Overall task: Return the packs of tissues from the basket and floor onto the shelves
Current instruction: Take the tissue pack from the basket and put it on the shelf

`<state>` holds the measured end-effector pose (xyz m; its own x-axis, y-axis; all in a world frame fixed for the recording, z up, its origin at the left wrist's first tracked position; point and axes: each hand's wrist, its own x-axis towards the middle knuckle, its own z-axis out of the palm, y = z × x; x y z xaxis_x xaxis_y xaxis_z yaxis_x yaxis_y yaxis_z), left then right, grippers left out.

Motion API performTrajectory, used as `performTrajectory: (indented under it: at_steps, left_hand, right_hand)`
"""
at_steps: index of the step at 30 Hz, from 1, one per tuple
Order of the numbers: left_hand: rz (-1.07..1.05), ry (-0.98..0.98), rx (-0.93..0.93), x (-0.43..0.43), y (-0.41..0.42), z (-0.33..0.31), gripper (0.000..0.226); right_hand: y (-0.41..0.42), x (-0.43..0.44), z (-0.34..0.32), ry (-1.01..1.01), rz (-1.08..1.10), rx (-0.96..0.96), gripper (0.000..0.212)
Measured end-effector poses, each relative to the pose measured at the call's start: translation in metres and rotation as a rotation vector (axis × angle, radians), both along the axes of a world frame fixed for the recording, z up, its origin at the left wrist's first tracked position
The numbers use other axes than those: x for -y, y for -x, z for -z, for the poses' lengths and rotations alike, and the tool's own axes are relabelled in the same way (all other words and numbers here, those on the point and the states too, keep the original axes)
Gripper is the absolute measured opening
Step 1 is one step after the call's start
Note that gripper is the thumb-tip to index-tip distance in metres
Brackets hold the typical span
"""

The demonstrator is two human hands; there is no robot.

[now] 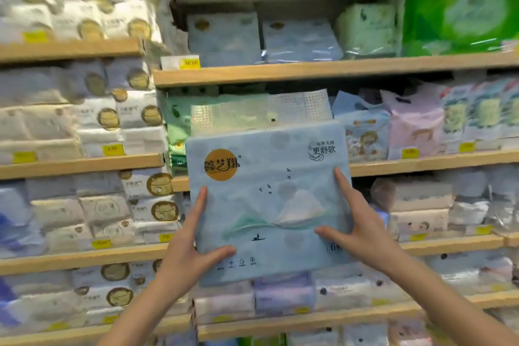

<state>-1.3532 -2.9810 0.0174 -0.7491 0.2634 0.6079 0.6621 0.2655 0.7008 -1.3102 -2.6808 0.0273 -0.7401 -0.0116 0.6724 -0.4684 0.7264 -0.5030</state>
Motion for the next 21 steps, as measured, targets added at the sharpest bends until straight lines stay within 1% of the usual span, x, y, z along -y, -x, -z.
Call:
performTrajectory:
  at_steps: [4, 8, 10, 15, 19, 21]
  left_hand:
    - [-0.010, -0.008, -0.102, 0.004, 0.007, -0.061, 0.099]
    - [-0.005, -0.046, -0.217, 0.000, 0.019, -0.113, 0.099]
    - [-0.011, -0.036, -0.275, -0.004, 0.028, -0.136, 0.097]
    - [-0.076, -0.008, -0.393, -0.014, 0.058, -0.187, 0.106]
    - [-0.147, 0.038, -0.529, -0.018, 0.083, -0.223, 0.107]
    - [-0.174, 0.054, -0.582, -0.017, 0.095, -0.241, 0.107]
  right_hand:
    - [0.011, 0.001, -0.055, -0.007, -0.034, -0.149, 0.101]
    - [0.028, -0.003, -0.105, -0.028, -0.040, -0.255, 0.099]
    - [0.039, -0.005, -0.126, -0.038, -0.039, -0.309, 0.100]
    - [0.071, -0.015, -0.176, -0.061, -0.033, -0.438, 0.098]
    - [0.099, -0.022, -0.213, -0.063, -0.068, -0.526, 0.095]
    - [0.111, -0.022, -0.230, -0.060, -0.109, -0.549, 0.098]
